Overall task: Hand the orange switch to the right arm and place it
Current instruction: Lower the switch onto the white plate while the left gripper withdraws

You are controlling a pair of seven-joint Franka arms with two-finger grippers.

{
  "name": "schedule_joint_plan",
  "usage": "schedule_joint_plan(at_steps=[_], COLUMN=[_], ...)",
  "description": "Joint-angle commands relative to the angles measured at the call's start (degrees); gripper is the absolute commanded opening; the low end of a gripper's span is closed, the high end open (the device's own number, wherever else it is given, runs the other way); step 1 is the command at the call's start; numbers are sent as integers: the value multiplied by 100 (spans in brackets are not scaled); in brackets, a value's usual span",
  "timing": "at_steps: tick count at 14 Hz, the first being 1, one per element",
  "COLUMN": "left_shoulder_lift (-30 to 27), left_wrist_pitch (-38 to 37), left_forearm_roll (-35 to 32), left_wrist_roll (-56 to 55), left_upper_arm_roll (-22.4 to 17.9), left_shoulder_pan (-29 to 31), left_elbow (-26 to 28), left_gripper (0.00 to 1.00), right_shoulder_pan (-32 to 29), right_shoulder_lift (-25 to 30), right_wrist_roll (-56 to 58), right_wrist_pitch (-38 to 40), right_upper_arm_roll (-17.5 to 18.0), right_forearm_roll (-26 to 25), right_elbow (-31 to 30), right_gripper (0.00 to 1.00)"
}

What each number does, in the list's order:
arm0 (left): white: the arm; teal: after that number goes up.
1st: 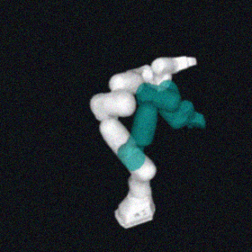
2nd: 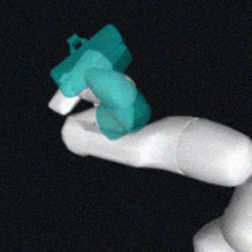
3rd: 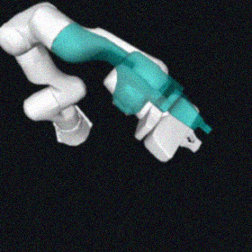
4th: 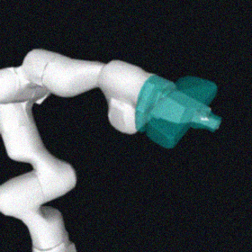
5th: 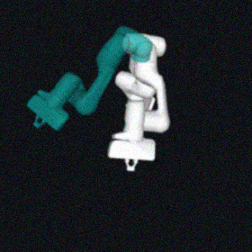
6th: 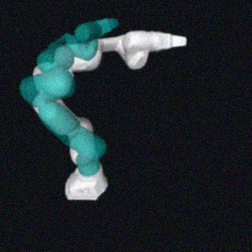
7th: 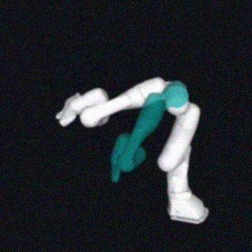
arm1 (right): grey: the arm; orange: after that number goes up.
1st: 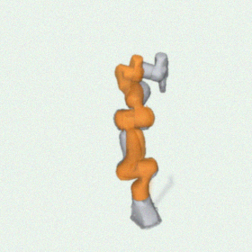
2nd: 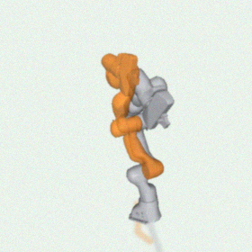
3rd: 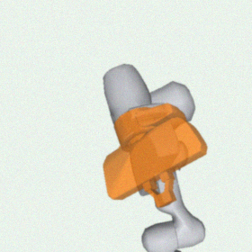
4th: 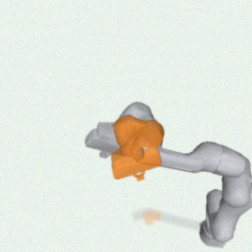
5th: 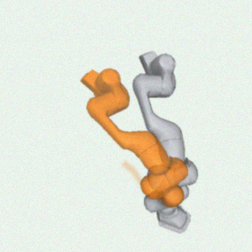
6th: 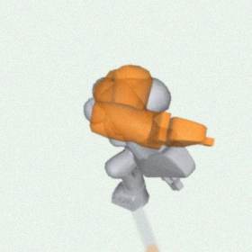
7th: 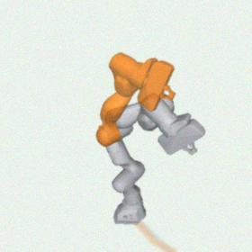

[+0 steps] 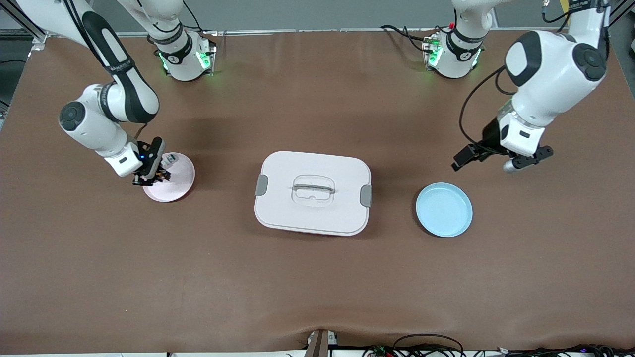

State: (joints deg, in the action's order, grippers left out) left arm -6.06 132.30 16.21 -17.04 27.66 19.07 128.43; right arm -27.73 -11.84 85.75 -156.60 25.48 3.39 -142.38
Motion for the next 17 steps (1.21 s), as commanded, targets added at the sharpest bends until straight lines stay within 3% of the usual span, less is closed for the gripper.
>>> schedule_joint_plan(at_steps=[1, 5, 9, 11, 17], left_shoulder_lift=[-88, -88, 79, 114, 167], left_wrist_pitch=[-64, -99, -1301, -1461, -2251], left_forearm_roll=[-713, -830, -838, -847, -1032], left_wrist_roll=[736, 1402, 1563, 1554, 1563], left_upper_arm_roll=[56, 56, 29, 29, 20], left_shoulder_pan=[359, 623, 738, 782, 861], left_elbow=[25, -334, -1423, -1802, -2523], left_gripper=[100, 100, 100, 100, 100], right_shoulder_pan=[-57, 163, 190, 190, 198], right_shoulder_lift=[-441, -522, -566, -574, -680], right_wrist_roll=[108, 12, 3, 3, 3], right_wrist_pitch=[-405, -546, -555, -555, -555], right_upper_arm_roll=[71, 54, 45, 36, -149], right_forearm_roll=[-49, -58, -76, -84, -471], right_elbow=[-62, -44, -18, 0, 53], right_gripper=[0, 0, 0, 0, 0])
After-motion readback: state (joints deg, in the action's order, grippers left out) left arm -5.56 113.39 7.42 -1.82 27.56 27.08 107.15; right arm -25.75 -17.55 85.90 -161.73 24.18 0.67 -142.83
